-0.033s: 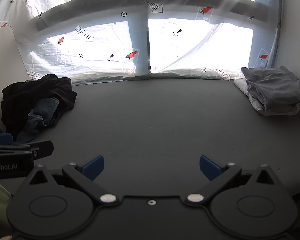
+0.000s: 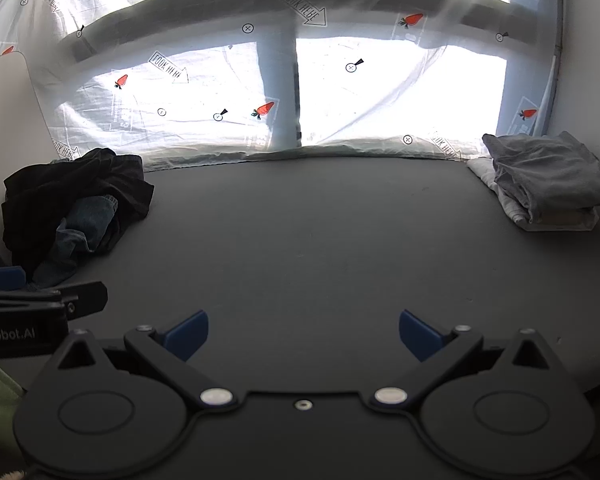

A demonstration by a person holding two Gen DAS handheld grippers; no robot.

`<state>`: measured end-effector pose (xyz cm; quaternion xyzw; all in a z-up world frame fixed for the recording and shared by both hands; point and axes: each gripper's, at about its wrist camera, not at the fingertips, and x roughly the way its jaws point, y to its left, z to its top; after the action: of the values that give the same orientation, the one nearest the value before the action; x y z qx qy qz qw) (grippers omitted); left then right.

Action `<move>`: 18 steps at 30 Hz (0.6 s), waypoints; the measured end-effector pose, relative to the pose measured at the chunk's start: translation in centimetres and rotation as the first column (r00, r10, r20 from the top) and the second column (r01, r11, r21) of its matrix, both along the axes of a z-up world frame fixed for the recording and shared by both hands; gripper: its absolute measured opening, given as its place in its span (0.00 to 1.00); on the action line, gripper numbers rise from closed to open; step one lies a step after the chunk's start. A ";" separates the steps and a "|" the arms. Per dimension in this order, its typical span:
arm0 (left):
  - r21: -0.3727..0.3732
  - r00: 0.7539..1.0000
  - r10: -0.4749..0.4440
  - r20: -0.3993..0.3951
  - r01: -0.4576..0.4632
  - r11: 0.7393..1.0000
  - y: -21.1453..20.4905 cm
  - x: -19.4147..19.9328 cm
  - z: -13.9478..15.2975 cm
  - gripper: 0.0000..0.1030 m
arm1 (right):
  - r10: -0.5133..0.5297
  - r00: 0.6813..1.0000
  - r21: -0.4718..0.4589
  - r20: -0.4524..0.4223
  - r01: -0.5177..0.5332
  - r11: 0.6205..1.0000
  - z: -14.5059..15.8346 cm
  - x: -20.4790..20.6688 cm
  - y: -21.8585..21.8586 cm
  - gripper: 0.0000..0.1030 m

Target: Fold clothes

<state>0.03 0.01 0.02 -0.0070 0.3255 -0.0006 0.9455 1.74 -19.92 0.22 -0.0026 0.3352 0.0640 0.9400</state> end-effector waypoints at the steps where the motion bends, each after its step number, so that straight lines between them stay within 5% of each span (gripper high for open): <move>1: 0.000 1.000 0.001 0.003 -0.001 1.000 0.0 0.0 0.0 1.00 | 0.000 1.000 0.001 0.000 0.000 1.000 0.0 0.0 0.0 1.00; 18: 0.011 1.000 -0.002 -0.005 0.002 1.000 0.0 -0.1 -0.2 1.00 | -0.010 1.000 0.014 0.003 0.010 1.000 -0.1 -0.2 -0.1 1.00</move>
<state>-0.07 -0.03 -0.14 -0.0015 0.3279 0.0002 0.9447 1.58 -20.03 0.14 0.0057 0.3335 0.0619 0.9407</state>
